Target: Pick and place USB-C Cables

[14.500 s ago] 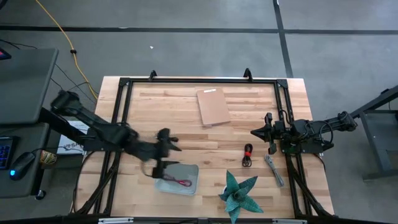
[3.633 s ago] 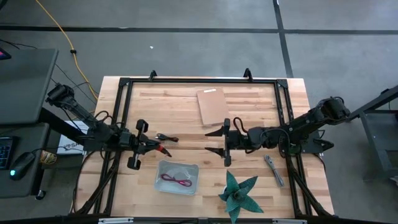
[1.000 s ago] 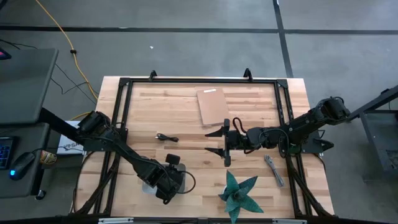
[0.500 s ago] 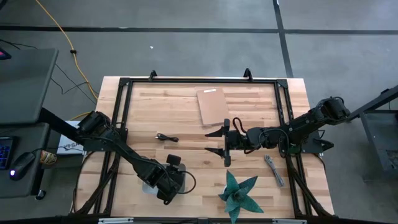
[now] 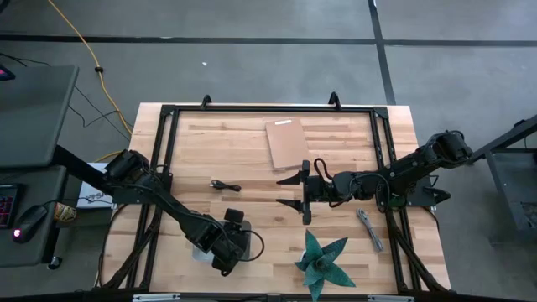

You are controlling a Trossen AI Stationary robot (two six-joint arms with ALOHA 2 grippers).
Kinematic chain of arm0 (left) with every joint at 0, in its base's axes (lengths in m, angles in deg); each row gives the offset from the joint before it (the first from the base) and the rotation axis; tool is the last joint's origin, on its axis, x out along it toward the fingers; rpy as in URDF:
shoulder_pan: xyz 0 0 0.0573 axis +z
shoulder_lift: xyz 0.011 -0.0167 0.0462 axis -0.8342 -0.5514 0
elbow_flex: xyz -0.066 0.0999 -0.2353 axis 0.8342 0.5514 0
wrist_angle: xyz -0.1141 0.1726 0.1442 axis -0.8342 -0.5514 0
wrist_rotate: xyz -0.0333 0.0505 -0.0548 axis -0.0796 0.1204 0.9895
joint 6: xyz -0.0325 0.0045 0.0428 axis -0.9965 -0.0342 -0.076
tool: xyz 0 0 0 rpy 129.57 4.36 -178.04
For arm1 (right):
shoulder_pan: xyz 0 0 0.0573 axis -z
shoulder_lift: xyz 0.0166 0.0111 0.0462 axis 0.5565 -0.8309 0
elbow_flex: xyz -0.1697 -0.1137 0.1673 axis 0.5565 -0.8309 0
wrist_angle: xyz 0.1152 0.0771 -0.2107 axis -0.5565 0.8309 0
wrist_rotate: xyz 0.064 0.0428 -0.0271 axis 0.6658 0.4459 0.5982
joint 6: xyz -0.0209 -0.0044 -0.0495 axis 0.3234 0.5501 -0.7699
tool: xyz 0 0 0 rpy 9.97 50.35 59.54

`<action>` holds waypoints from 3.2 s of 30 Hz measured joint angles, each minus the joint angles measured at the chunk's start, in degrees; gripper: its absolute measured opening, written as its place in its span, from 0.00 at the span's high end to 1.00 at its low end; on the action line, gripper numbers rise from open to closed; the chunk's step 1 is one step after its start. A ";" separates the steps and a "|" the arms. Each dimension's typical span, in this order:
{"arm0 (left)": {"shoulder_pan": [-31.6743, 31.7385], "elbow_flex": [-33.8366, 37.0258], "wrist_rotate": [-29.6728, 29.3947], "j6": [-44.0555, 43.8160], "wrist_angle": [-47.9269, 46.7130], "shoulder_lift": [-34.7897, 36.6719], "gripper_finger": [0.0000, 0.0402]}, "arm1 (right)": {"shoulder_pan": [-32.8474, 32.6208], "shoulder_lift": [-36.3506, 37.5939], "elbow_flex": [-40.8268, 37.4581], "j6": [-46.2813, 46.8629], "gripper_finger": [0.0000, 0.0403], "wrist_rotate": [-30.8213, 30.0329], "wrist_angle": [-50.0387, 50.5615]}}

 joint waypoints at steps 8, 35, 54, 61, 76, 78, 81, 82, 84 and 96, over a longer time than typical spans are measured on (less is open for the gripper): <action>-1.20 -2.54 -1.89 -2.37 -7.54 4.64 0.59 | 0.01 0.00 0.00 0.00 0.41 0.00 0.26; 12.19 49.41 5.24 14.20 64.89 51.01 0.61 | 0.02 0.00 0.00 1.49 0.41 -0.31 0.83; 16.06 50.77 4.80 12.61 69.62 51.22 0.61 | 0.02 0.00 0.00 1.49 0.41 -0.52 0.87; 16.06 50.77 4.01 12.18 69.60 51.22 0.61 | 0.00 0.00 0.00 1.51 0.41 -0.57 0.87; 16.06 50.77 3.91 12.18 69.57 51.20 0.61 | 0.02 0.00 0.00 1.49 0.41 -0.76 0.85; 16.06 50.77 3.91 12.17 69.57 51.20 0.61 | 0.02 0.00 0.00 1.49 0.41 -0.76 0.85; 16.06 50.77 3.91 12.18 69.57 51.20 0.61 | 0.02 0.00 0.00 1.49 0.41 -0.76 0.85; 16.06 50.77 3.91 12.18 69.57 51.20 0.61 | 0.02 0.00 0.00 1.49 0.41 -0.76 0.85; 16.06 50.77 3.91 12.18 69.57 51.20 0.61 | 0.02 0.00 0.00 1.49 0.41 -0.74 0.85; 16.06 50.77 3.92 12.16 69.37 51.20 0.61 | 0.02 0.00 0.00 1.49 0.41 -0.72 0.83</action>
